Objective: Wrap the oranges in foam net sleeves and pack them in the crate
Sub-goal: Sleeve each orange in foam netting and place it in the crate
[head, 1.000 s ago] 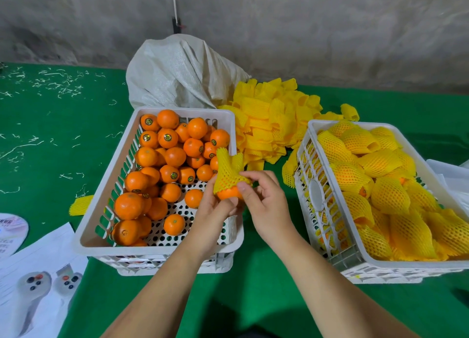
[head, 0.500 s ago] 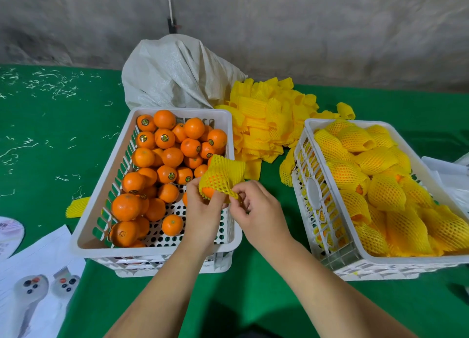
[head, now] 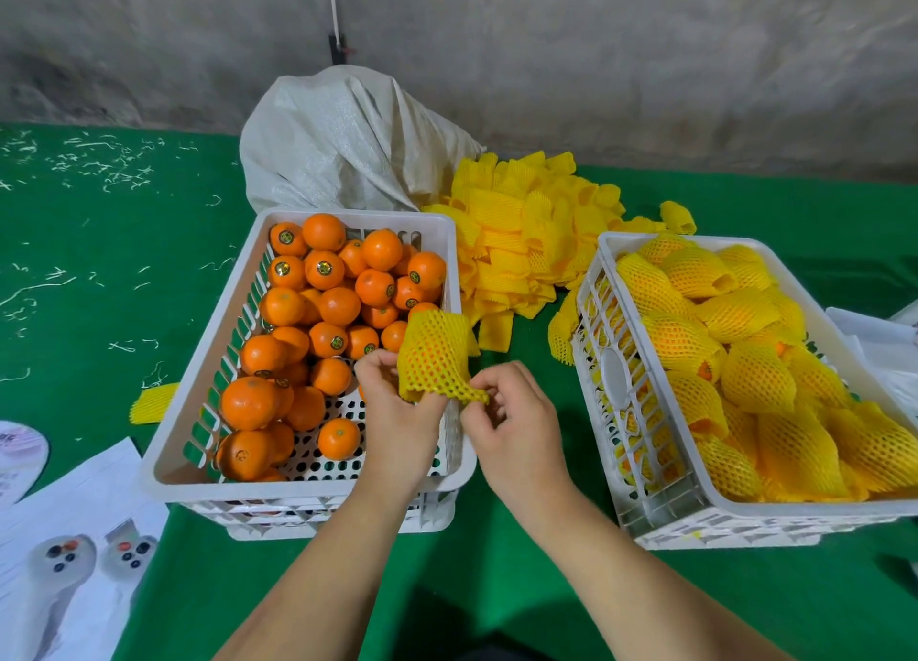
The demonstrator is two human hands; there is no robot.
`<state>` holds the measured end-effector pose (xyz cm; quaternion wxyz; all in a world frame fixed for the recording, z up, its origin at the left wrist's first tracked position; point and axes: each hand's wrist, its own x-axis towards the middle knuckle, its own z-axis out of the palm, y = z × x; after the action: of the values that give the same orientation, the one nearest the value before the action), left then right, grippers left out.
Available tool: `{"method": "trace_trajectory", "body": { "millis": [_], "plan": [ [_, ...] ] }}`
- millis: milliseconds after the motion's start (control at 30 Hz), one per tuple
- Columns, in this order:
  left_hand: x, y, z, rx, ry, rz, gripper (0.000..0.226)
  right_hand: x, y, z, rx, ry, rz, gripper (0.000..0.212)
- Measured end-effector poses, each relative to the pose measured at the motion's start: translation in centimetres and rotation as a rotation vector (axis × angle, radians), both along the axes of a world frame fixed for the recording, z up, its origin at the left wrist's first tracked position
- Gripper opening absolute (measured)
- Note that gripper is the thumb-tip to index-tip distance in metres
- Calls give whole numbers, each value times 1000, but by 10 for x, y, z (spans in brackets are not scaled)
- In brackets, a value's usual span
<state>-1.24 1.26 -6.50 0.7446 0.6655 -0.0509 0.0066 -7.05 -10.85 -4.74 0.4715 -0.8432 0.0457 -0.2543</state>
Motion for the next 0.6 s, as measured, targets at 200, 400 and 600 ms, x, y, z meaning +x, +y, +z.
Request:
{"method": "trace_trajectory", "body": {
  "millis": [200,400,600],
  "plan": [
    [2,3,2,10,18,-68,46,-1,11,1,91,161,54,41],
    [1,4,4,-44,47,-191,51,7,0,8,100,109,18,37],
    [0,1,5,18,-23,-1,50,0,5,-3,279,16,28,24]
  ]
}}
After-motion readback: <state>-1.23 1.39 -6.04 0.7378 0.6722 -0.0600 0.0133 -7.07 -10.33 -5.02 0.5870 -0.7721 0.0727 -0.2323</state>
